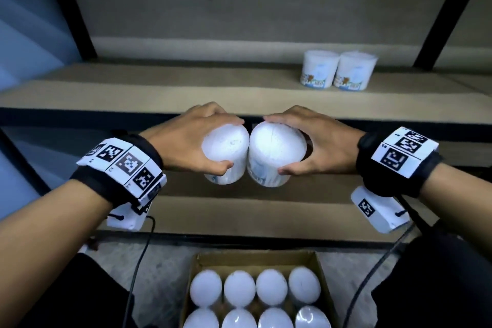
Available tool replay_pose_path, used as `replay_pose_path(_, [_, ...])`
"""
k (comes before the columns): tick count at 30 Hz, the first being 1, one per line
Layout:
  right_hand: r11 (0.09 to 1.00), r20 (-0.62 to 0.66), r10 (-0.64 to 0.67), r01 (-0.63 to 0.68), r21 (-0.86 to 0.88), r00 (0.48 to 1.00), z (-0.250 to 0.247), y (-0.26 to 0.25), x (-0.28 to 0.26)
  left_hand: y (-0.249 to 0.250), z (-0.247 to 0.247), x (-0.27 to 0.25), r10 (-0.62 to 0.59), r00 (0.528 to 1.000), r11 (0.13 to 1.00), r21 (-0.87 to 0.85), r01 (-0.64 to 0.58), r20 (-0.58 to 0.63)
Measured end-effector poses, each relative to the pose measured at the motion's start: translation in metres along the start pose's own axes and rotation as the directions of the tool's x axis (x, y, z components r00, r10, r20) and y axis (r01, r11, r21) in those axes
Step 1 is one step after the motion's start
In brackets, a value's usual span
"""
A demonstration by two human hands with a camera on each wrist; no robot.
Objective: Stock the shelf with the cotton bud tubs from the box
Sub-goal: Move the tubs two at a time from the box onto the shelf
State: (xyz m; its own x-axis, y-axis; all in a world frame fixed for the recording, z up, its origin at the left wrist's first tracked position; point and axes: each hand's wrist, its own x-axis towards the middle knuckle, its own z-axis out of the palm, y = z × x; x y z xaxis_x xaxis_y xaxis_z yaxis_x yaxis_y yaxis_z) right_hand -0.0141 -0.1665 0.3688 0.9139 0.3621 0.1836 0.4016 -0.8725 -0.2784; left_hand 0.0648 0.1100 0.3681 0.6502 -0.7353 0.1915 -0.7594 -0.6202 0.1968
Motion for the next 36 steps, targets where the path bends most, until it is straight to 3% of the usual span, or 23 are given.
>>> replay_pose_path(12, [0.996, -0.159, 0.089, -0.084, 0.036, 0.983, -0.081, -0.002, 0.030, 0.000, -0.081, 0.052, 0.037, 0.986, 0.999, 0.031, -0.032, -0.160])
replay_pose_path(28, [0.975, -0.128, 0.215, -0.206, 0.082, 0.968, -0.097, 0.025, 0.078, -0.018, -0.088, 0.109, -0.070, 0.995, 0.997, -0.031, 0.068, -0.073])
replay_pose_path(36, [0.965, -0.091, 0.258, -0.252, 0.071, 0.962, -0.087, 0.030, 0.083, -0.027, -0.077, 0.117, -0.059, 0.997, 0.998, -0.027, 0.057, -0.059])
